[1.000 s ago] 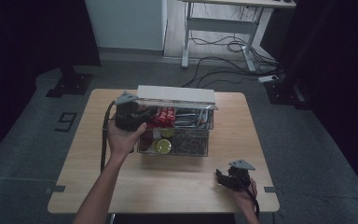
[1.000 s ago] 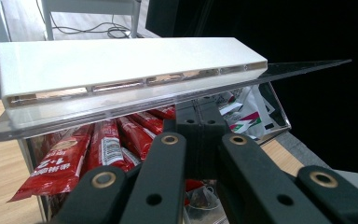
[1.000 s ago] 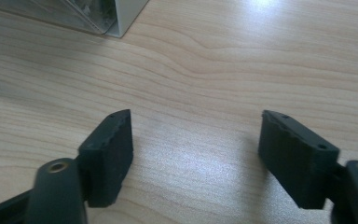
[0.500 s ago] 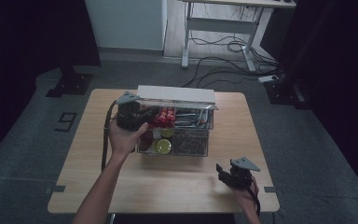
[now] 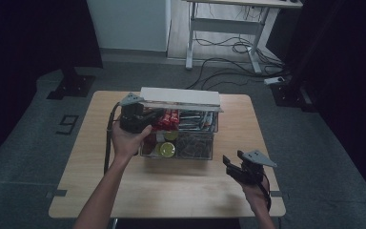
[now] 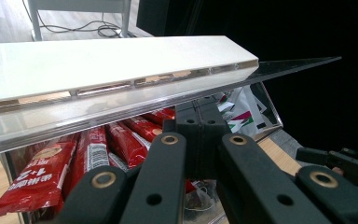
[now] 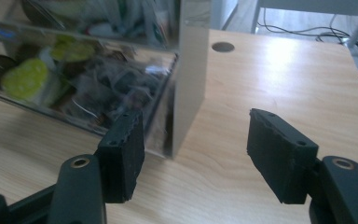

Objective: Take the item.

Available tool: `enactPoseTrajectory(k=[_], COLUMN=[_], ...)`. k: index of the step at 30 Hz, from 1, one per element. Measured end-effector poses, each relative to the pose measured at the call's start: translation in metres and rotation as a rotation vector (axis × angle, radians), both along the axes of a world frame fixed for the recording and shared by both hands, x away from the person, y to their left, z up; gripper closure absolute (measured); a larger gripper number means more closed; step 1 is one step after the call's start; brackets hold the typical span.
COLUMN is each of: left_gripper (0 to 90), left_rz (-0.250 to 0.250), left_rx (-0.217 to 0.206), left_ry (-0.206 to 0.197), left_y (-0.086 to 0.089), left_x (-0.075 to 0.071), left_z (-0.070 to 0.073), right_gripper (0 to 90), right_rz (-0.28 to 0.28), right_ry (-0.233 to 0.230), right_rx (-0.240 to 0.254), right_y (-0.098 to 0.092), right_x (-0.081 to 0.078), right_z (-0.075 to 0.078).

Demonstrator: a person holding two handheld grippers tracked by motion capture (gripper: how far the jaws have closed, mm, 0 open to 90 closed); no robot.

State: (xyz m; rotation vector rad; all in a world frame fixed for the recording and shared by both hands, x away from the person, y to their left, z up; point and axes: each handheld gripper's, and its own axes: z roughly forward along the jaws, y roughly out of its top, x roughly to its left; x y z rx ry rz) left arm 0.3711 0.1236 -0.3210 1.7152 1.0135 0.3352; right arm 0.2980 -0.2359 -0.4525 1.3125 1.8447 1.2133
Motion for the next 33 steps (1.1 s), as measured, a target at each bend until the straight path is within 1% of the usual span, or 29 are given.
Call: enactPoseTrajectory(k=[1, 6, 7, 8, 10, 11, 14, 19, 20, 26, 33], left_gripper=[90.0, 90.0, 90.0, 90.0, 90.0, 90.0, 90.0, 90.0, 90.0, 90.0, 90.0], left_rz=[0.000, 0.002, 0.002, 0.002, 0.001, 0.001, 0.001, 0.007, 0.005, 0.002, -0.001], left_rx=[0.000, 0.001, 0.001, 0.001, 0.003, 0.003, -0.003, -0.009, -0.010, -0.004, -0.008], left_ry=[0.001, 0.004, 0.004, 0.005, 0.009, 0.009, 0.009, 0.004, 0.006, 0.007, 0.011], left_y=[0.000, -0.001, -0.001, -0.001, -0.001, -0.001, 0.000, -0.002, -0.002, -0.001, -0.001], left_x=[0.000, 0.000, 0.000, 0.000, 0.000, 0.000, 0.000, 0.000, 0.001, 0.001, 0.001], left_z=[0.000, 0.001, 0.001, 0.001, 0.001, 0.001, 0.001, 0.000, 0.000, 0.000, 0.000], right_gripper=[36.8, 38.2, 38.2, 38.2, 38.6, 38.6, 38.8, 38.7, 38.7, 38.8, 40.7], right_rz=[0.013, 0.030, 0.030, 0.040, 0.049, 0.049, 0.056, 0.068, 0.074, 0.088, 0.097], right_ry=[-0.004, -0.027, -0.027, -0.035, -0.040, -0.040, -0.051, -0.056, -0.056, -0.064, -0.071], right_rx=[0.004, 0.029, 0.029, 0.034, 0.039, 0.039, 0.042, 0.041, 0.042, 0.034, 0.031], right_y=[0.002, 0.006, 0.006, 0.008, 0.010, 0.010, 0.014, 0.019, 0.023, 0.032, 0.039], right_x=[0.002, 0.007, 0.007, 0.009, 0.011, 0.011, 0.016, 0.021, 0.023, 0.029, 0.034], right_z=[0.006, 0.022, 0.022, 0.028, 0.034, 0.034, 0.044, 0.051, 0.054, 0.062, 0.068])
